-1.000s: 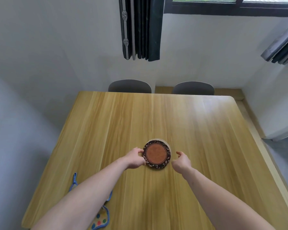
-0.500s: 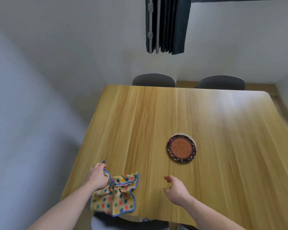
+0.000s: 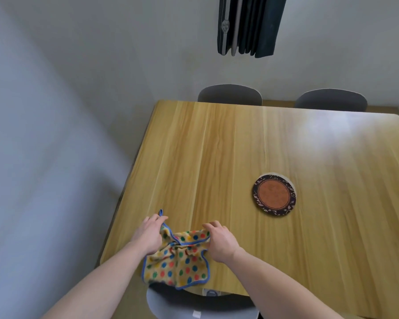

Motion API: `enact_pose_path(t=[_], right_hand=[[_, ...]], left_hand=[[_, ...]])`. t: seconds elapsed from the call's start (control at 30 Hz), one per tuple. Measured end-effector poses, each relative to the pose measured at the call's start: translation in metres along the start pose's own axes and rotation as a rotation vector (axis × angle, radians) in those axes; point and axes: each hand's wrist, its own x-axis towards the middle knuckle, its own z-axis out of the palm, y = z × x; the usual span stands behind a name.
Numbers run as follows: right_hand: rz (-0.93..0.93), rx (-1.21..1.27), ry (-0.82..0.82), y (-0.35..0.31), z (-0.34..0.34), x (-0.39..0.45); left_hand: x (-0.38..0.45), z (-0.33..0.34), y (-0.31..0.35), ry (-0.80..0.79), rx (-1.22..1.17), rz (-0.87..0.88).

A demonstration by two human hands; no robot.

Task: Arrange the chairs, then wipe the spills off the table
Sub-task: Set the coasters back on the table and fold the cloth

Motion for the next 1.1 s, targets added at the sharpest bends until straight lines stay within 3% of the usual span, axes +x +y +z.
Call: enact_pose_path(t=[0.27, 0.53, 0.77, 0.93, 1.1], right_hand=[[0.119, -0.107, 0.096, -0.003, 0.013, -0.002], [0.146, 0.156, 0.341, -0.004, -0.024, -0.017], [0.089, 0.26, 0.508, 0.01, -0.055, -0.04], [0.041, 0.183, 0.434, 0.018, -0.041, -0.058], [0.03, 0.068, 0.282, 0.026, -0.011, -0.064]], left_hand=[[0.002, 0.007, -0.003, 0.052, 0.132, 0.061], [-0.005, -0.033, -0.008, 0.208, -0.168, 0.157], [-0.02, -0.051, -0.005, 0.34, -0.115, 0.338], [-0.034, -0.032, -0.005, 0.278, -0.026, 0.341], [-0.047, -0.012, 0.012, 0.106, 0.115, 0.325]])
